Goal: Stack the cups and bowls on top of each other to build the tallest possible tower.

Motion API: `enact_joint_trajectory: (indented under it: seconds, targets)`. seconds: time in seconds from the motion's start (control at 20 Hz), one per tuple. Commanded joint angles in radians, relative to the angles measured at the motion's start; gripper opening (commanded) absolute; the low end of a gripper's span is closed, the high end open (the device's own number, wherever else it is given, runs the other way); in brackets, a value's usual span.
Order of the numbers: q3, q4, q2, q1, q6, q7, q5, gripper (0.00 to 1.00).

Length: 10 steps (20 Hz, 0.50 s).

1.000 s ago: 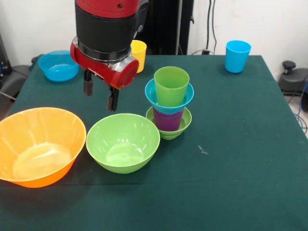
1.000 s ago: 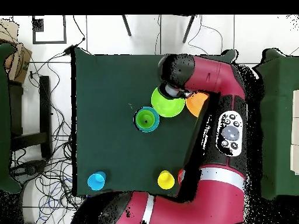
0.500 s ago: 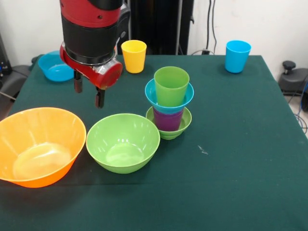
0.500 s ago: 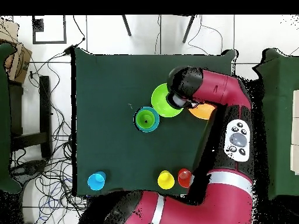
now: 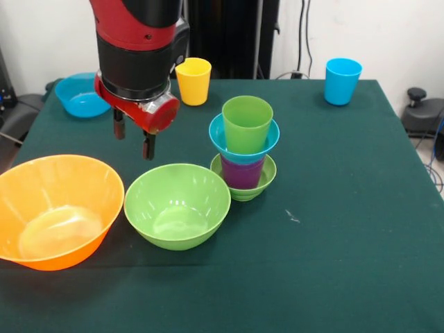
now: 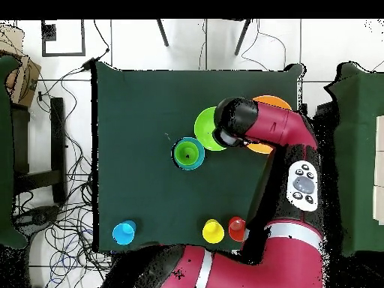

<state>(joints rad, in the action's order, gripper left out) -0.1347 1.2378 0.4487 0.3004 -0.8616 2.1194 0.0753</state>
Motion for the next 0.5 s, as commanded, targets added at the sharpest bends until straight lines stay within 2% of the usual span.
enact_joint_trajectory:
  seconds: [0.05, 0.3, 0.5]
  targets:
    - [0.073, 0.117, -0.048, -0.017, 0.113, 0.162, -0.046, 1.00]
    - [0.069, 0.133, -0.044, -0.027, 0.136, 0.160, -0.066, 1.00]
    - [0.082, 0.098, -0.069, -0.011, 0.130, 0.120, -0.078, 1.00]
